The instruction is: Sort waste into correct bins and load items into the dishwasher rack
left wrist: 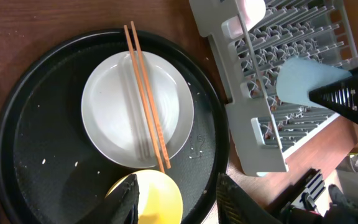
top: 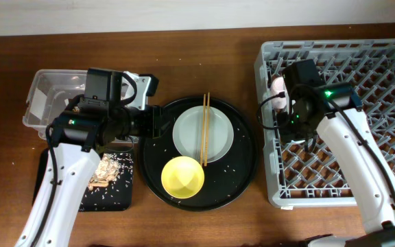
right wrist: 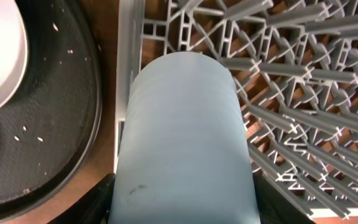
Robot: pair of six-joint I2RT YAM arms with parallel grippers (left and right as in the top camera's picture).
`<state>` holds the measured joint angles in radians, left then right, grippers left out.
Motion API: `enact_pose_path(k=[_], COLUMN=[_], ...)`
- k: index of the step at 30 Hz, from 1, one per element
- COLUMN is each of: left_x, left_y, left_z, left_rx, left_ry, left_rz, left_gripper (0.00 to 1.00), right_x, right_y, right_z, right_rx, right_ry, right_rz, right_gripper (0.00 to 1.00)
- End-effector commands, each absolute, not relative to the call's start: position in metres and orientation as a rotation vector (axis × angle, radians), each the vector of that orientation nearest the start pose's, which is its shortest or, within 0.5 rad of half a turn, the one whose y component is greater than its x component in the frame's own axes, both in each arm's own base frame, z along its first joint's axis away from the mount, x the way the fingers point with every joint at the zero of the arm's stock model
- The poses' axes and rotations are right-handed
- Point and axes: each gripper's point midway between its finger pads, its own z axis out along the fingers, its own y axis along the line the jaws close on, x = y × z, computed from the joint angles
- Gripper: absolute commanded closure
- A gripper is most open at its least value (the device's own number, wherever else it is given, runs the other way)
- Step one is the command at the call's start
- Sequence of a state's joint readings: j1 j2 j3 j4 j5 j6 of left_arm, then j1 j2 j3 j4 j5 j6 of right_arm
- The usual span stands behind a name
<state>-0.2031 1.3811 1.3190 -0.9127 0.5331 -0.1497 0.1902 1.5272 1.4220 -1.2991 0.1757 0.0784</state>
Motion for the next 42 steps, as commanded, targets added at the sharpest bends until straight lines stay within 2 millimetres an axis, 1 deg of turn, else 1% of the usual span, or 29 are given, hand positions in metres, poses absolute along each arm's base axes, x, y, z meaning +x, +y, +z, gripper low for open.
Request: enact_pose_path(k=[1,7,14,18,27,31,33,35,38,40,42], left_x=[0.317,0.317,0.316,0.316,0.316,0.316,0.316,0.316,0.316,0.316,0.316], left_y=[-0.152,-0.152,-0.153,-0.153,-0.153,-0.153,-0.153,-0.153,-0.153,-0.153,-0.153], left_z=[0.230,0.230,0.230,0.229,0.229,0.229,0.229,0.229,0.230,0.229,0.229], left_rx=[0.282,0.282,0.285,0.284,0.284,0.284,0.284,0.284,0.284,0.284,0.284], left_ry=[2.531,2.531,2.535,2.538,2.538,2.538,2.538,2.538,2.538,2.538,2.538], left_rz=[-0.803,-0.803,-0.805,-0.805,-0.805,-0.805,-0.805,-0.805,-0.805,-0.805,-0.805], left_gripper=[0.60,0.60,0.60,0.60,0.60,0.60,0.60,0.60,0.60,0.60,0.60], right_x=[0.299,0.292,0.293,0.292,0.296,0.297,0.297,0.297,0.298,0.298,0.298], right_y=[0.024,0.023,0.023,0.022,0.021,0.015,0.010,0.008,0.011,0.011,0.011], right_z=[0.172,0.163,0.162,0.160,0.154,0.153,0.149,0.145,0.144,0.144,0.144], right_rx=[-0.113,-0.090,-0.089,-0.057,-0.053,-0.030,-0.006,0.011,0.013,0.014,0.013], right_ry=[2.942,2.972,2.971,2.975,2.958,2.958,2.963,2.965,2.966,2.966,2.966], right_rz=[-0.241,-0.248,-0.248,-0.255,-0.261,-0.286,-0.289,-0.274,-0.242,-0.241,-0.241], right_gripper=[0.49,0.49,0.49,0.49,0.49,0.49,0.49,0.49,0.48,0.47,0.42])
